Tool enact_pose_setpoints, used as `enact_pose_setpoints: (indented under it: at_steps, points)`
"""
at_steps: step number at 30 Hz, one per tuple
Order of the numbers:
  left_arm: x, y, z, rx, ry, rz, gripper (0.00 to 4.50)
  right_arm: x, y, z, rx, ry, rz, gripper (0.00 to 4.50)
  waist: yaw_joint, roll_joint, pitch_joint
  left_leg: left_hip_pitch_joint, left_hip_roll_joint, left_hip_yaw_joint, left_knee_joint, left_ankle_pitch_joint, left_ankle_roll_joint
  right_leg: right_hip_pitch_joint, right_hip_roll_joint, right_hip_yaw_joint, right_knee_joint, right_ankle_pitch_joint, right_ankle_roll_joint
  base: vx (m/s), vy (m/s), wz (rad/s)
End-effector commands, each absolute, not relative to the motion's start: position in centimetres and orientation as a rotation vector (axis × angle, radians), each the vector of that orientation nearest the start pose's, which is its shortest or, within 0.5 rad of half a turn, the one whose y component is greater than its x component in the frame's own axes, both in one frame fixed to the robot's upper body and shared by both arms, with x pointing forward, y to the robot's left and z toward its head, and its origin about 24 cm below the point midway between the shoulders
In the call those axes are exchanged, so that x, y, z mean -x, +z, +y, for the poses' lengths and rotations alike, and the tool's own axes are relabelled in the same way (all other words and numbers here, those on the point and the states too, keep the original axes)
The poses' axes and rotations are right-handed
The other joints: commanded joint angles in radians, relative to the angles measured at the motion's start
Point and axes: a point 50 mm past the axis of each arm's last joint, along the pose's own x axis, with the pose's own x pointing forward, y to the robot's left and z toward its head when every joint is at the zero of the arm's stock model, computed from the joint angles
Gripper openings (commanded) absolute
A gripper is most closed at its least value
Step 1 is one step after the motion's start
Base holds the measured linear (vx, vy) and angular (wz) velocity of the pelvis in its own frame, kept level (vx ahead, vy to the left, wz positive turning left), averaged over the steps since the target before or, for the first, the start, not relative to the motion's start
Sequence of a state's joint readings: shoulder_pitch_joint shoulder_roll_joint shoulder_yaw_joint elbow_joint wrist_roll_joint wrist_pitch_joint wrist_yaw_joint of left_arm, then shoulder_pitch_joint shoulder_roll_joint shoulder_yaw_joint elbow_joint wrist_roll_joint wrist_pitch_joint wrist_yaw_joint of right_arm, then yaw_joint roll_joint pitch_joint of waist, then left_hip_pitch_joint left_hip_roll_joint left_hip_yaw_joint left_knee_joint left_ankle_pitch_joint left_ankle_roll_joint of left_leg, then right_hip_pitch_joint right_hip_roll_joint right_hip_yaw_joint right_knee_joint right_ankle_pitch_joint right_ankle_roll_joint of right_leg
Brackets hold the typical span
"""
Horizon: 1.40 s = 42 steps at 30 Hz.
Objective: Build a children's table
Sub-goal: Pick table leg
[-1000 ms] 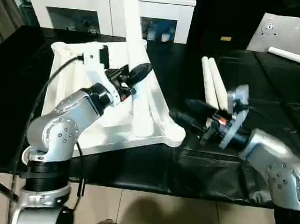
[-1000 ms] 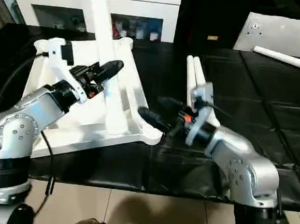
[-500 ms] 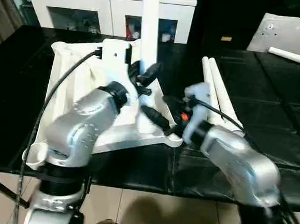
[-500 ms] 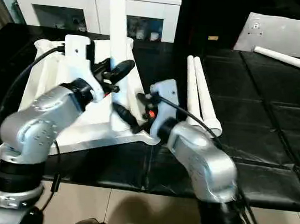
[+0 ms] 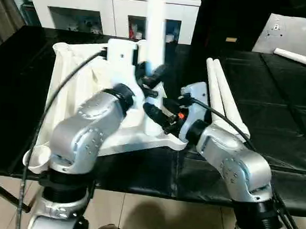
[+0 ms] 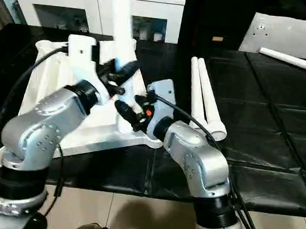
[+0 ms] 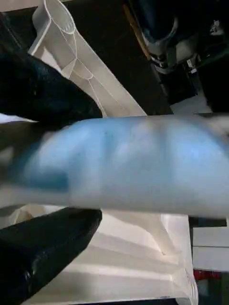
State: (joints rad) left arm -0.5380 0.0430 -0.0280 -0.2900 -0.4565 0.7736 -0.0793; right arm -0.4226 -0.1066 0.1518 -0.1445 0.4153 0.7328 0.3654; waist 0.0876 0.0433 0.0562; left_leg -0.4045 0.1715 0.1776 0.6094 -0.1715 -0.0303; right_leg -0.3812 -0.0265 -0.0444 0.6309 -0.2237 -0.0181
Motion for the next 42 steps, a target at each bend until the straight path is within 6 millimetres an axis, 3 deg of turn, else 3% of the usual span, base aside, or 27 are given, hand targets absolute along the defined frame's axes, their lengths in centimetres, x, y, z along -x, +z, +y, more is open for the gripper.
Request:
enact_pose_setpoints:
  at_steps: [1, 10, 11, 13, 16, 22, 24, 25, 29, 30, 42]
  points:
    - [-29.9, 18.6, 7.6, 0.225, -0.551, -0.014, 1.84, -29.3, 11.9, -6.9, -0.130, 0.797, 0.224, 2.40, -0.002, -0.011, -0.069, 0.024, 0.057, -0.030, -0.061, -0.107, -0.020, 0.039, -0.106, 0.055, -0.080, -0.109, -0.105, 0.000, 0.000, 0.00]
    - [-30.0, 18.5, 7.8, 0.190, -0.551, -0.018, 1.84, -29.5, 11.5, -7.1, -0.145, 0.759, 0.260, 3.17, -0.002, -0.009, -0.071, 0.025, 0.057, -0.030, -0.059, -0.096, -0.017, 0.038, -0.105, 0.055, -0.078, -0.087, -0.114, 0.000, 0.000, 0.00]
    - [-30.0, 18.5, 7.8, 0.187, -0.551, -0.018, 1.84, -29.4, 11.5, -7.1, -0.154, 0.763, 0.260, 2.65, -0.002, -0.008, -0.070, 0.026, 0.058, -0.030, -0.060, -0.098, -0.018, 0.038, -0.105, 0.054, -0.078, -0.087, -0.115, 0.000, 0.000, 0.00]
    - [-30.0, 18.5, 7.9, 0.181, -0.549, -0.018, 1.84, -29.5, 11.6, -7.0, -0.167, 0.757, 0.252, 2.70, -0.003, -0.008, -0.070, 0.026, 0.058, -0.030, -0.060, -0.102, -0.019, 0.038, -0.105, 0.054, -0.078, -0.090, -0.115, 0.000, 0.000, 0.00]
    - [-30.0, 18.5, 7.9, 0.181, -0.549, -0.020, 1.84, -29.5, 11.5, -7.0, -0.170, 0.745, 0.252, 2.20, -0.003, -0.010, -0.070, 0.026, 0.058, -0.030, -0.060, -0.104, -0.020, 0.038, -0.105, 0.055, -0.078, -0.095, -0.115, 0.000, 0.000, 0.00]
    - [-30.0, 18.5, 7.9, 0.167, -0.547, -0.022, 1.84, -29.6, 11.2, -6.9, -0.094, 0.699, 0.213, 1.95, -0.002, -0.008, -0.070, 0.026, 0.057, -0.029, -0.061, -0.103, -0.029, 0.036, -0.106, 0.055, -0.079, -0.102, -0.110, 0.000, 0.000, 0.00]
    - [-30.0, 18.5, 8.0, 0.172, -0.544, -0.022, 1.84, -29.2, 10.8, -6.6, -0.154, 0.744, 0.287, 1.92, -0.003, -0.008, -0.070, 0.027, 0.057, -0.030, -0.061, -0.108, -0.026, 0.038, -0.105, 0.055, -0.077, -0.097, -0.111, 0.000, 0.000, 0.00]
    - [-30.0, 18.5, 8.0, 0.173, -0.544, -0.022, 1.84, -29.1, 10.9, -6.5, -0.185, 0.763, 0.297, 1.92, -0.003, -0.001, -0.071, 0.027, 0.057, -0.031, -0.060, -0.106, -0.023, 0.038, -0.105, 0.056, -0.076, -0.090, -0.110, 0.000, 0.000, 0.00]
    - [-30.2, 18.6, 8.3, 0.182, -0.513, -0.019, 1.84, -29.0, 11.2, -6.5, -0.211, 0.784, 0.283, 1.91, -0.002, -0.002, -0.072, 0.027, 0.058, -0.032, -0.060, -0.101, -0.026, 0.038, -0.104, 0.055, -0.075, -0.068, -0.112, 0.000, 0.000, 0.00]
    - [-30.3, 18.6, 8.3, 0.197, -0.509, -0.022, 2.40, -29.0, 11.3, -6.5, -0.216, 0.793, 0.277, 1.91, -0.003, -0.002, -0.072, 0.026, 0.058, -0.032, -0.060, -0.100, -0.027, 0.039, -0.104, 0.054, -0.074, -0.062, -0.114, 0.000, 0.000, 0.00]
    - [-30.0, 19.4, 9.2, 0.380, -0.781, -0.025, 3.34, -28.2, 12.9, -8.2, -0.292, 0.981, 0.166, 1.91, 0.002, -0.007, -0.071, 0.025, 0.054, -0.028, -0.056, -0.095, -0.007, 0.040, -0.106, 0.053, -0.078, -0.095, -0.127, 0.000, 0.000, 0.00]
